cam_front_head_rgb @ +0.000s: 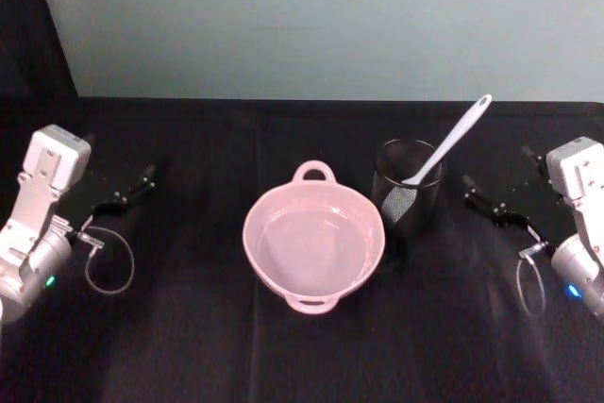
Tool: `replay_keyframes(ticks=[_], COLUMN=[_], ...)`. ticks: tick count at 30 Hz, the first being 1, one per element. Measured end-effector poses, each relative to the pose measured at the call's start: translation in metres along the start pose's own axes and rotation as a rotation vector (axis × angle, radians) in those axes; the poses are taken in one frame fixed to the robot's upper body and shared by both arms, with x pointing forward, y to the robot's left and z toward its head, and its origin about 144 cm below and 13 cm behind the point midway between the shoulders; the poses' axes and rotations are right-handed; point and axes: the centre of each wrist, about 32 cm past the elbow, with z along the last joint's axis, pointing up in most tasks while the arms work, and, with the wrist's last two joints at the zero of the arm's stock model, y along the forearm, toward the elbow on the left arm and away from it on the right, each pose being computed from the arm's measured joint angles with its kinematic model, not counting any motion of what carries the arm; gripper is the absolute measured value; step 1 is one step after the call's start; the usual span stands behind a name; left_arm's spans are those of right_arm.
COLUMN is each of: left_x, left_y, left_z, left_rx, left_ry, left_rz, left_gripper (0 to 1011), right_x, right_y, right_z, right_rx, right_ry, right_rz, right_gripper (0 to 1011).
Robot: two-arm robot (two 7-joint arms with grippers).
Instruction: Use the one hand to pick up the spoon and stir the clear water in the bowl.
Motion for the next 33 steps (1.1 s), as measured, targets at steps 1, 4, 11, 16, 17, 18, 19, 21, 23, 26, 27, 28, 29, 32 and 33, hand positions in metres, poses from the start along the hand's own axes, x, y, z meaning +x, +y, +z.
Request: replay_keyframes(ticks=[1, 4, 11, 16, 17, 18, 19, 21, 23, 26, 27, 28, 29, 32, 33], left_x=[0.0, 0.0, 0.0, 0.0, 0.0, 0.0, 0.0, 0.0, 0.0, 0.0, 0.0, 0.0, 0.0, 0.0, 0.0], left_y=[0.0, 0.0, 0.0, 0.0, 0.0, 0.0, 0.0, 0.0, 0.0, 0.0, 0.0, 0.0, 0.0, 0.0, 0.0], left_z=[0.0, 0.0, 0.0, 0.0, 0.0, 0.0, 0.0, 0.0, 0.0, 0.0, 0.0, 0.0, 0.0, 0.0, 0.0], left_rx=[0.0, 0.0, 0.0, 0.0, 0.0, 0.0, 0.0, 0.0, 0.0, 0.0, 0.0, 0.0, 0.0, 0.0, 0.0], left_ry=[0.0, 0.0, 0.0, 0.0, 0.0, 0.0, 0.0, 0.0, 0.0, 0.0, 0.0, 0.0, 0.0, 0.0, 0.0], left_rz=[0.0, 0.0, 0.0, 0.0, 0.0, 0.0, 0.0, 0.0, 0.0, 0.0, 0.0, 0.0, 0.0, 0.0, 0.0], left_gripper=[1011, 1011, 1011, 1011, 1011, 1011, 1011, 1011, 1011, 1011, 1011, 1011, 1011, 1011, 1011], right_x=[0.0, 0.0001, 0.0002, 0.0002, 0.0002, 0.0002, 0.0002, 0.0002, 0.0002, 0.0002, 0.0002, 0.0002, 0.0002, 0.0002, 0.0002], right_y=[0.0, 0.0, -0.0001, -0.0001, -0.0001, -0.0001, -0.0001, -0.0001, -0.0001, -0.0001, -0.0001, -0.0001, -0.0001, -0.0001, -0.0001], right_z=[0.0, 0.0, 0.0, 0.0, 0.0, 0.0, 0.0, 0.0, 0.0, 0.0, 0.0, 0.0, 0.0, 0.0, 0.0], right_rx=[0.0, 0.0, 0.0, 0.0, 0.0, 0.0, 0.0, 0.0, 0.0, 0.0, 0.0, 0.0, 0.0, 0.0, 0.0], right_ry=[0.0, 0.0, -0.001, -0.001, -0.001, -0.001, -0.001, -0.001, -0.001, -0.001, -0.001, -0.001, -0.001, -0.001, -0.001], right_rz=[0.0, 0.0, 0.0, 0.0, 0.0, 0.0, 0.0, 0.0, 0.0, 0.0, 0.0, 0.0, 0.0, 0.0, 0.0], right_gripper=[1003, 1003, 1003, 1003, 1003, 1002, 1002, 1003, 1003, 1002, 1003, 1003, 1003, 1003, 1002])
